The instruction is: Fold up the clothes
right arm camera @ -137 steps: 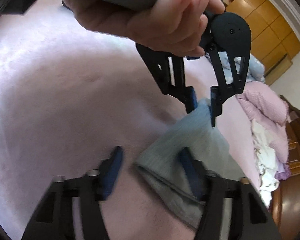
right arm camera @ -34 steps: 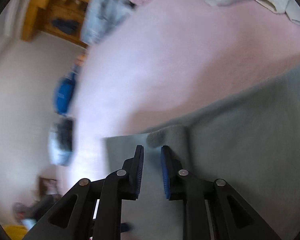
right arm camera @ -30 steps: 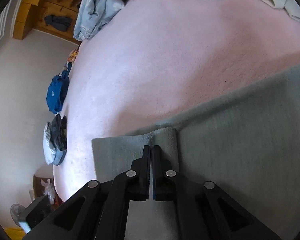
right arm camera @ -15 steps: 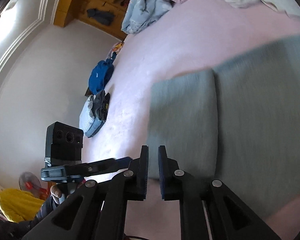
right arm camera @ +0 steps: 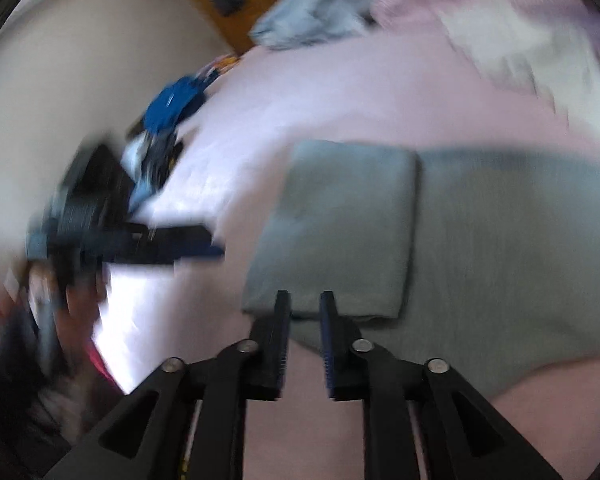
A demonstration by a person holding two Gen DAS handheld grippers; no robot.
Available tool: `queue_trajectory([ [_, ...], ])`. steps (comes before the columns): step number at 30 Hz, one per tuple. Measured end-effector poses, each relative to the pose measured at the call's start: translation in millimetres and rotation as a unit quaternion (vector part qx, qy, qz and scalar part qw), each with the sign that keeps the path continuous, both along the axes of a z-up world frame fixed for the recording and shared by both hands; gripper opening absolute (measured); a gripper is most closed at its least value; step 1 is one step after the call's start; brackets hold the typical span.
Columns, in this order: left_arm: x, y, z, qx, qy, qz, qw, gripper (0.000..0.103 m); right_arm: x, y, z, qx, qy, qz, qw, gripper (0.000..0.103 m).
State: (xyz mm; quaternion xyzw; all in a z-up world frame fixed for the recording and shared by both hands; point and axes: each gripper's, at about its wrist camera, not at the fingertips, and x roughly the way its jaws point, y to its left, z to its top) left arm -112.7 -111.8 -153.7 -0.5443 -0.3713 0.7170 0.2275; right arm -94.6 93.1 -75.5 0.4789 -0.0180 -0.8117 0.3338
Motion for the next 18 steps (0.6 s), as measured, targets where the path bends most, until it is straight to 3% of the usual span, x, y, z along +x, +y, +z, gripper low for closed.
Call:
queue_trajectory([
  [1,-3,-7,2,-0.005,0.000,0.007,1.0000,0.042,11,-10,4,0.024,0.029,0.013,0.999,0.037],
  [3,-19,-4,-2,-0.005,-0.009,0.016,0.9998,0.044,34,-29,9,0.074,0.089,0.034,0.993,0.046],
  [6,-45,7,-11,-0.009,-0.021,0.024,0.9995,0.051,57,-49,6,0.124,0.154,0.067,0.978,0.046],
  [11,-67,7,-21,-0.005,-0.029,0.011,0.9995,0.052,74,-90,-19,0.201,0.196,0.089,0.956,0.046],
  [14,-79,5,-23,-0.011,-0.030,-0.004,0.9995,0.059,80,-101,-28,0.246,0.219,0.085,0.941,0.047],
  [16,-88,7,-26,-0.016,-0.031,-0.013,0.9993,0.059,82,-107,-33,0.267,0.230,0.083,0.932,0.056],
  [18,-93,7,-29,-0.019,-0.031,-0.022,0.9991,0.060,84,-115,-39,0.286,0.244,0.087,0.922,0.057],
])
